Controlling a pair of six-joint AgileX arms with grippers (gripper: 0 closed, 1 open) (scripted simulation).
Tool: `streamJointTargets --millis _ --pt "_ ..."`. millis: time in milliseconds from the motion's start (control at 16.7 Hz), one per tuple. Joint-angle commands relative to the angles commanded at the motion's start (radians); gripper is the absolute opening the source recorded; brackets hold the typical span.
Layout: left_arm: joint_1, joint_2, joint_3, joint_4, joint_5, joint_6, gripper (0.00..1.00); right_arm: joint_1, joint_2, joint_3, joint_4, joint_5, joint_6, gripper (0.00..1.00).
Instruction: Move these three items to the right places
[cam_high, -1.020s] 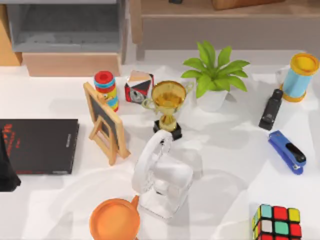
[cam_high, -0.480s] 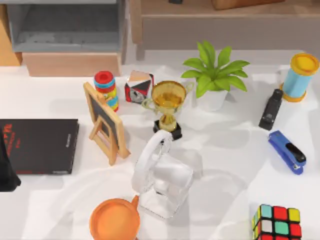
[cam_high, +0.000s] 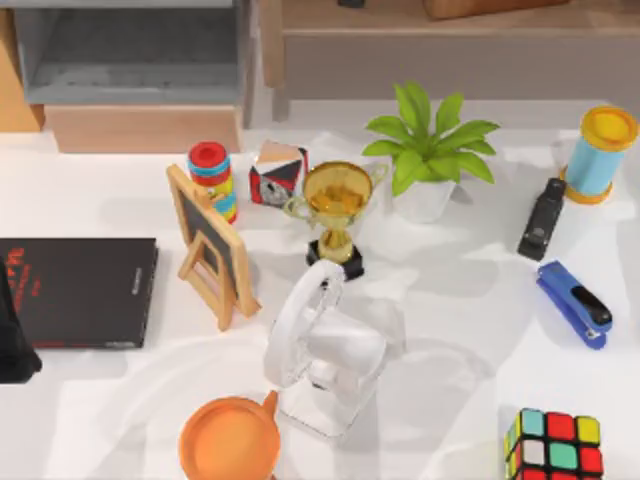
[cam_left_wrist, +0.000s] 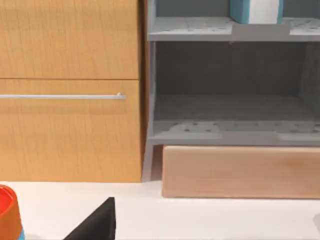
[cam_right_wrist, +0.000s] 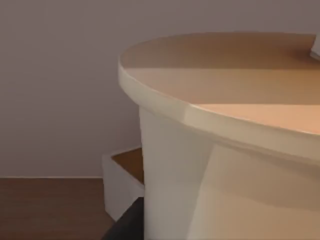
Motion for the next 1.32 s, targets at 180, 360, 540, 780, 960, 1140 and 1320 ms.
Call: streamJointTargets --millis 180,360,540,780,960,1140,1320 --pt "0.0 0.0 0.0 0.0 0.0 0.0 1.0 0.0 0.0 0.0 0.0 0.0 0.0 0.0" --pt "0.0 0.0 0.0 0.0 0.0 0.0 1.0 -0.004 -0.005 -0.003 0.001 0.0 0.002 0.0" --pt "0.0 0.0 0.0 0.0 0.0 0.0 1.0 -0.011 -0.065 -0.07 0.013 -0.002 0.002 0.0" --pt "0.0 0.0 0.0 0.0 0.0 0.0 1.0 -0.018 -0.2 -0.244 0.041 -0.017 0.003 0.0" --pt "0.0 0.0 0.0 0.0 0.0 0.0 1.0 -0.023 -0.28 -0.339 0.059 -0.025 0.003 0.0" --pt "0.0 0.0 0.0 0.0 0.0 0.0 1.0 -0.024 -0.291 -0.351 0.063 -0.026 0.003 0.0" --pt "0.0 0.0 0.0 0.0 0.0 0.0 1.0 -0.021 -0.286 -0.349 0.063 -0.028 0.004 0.0"
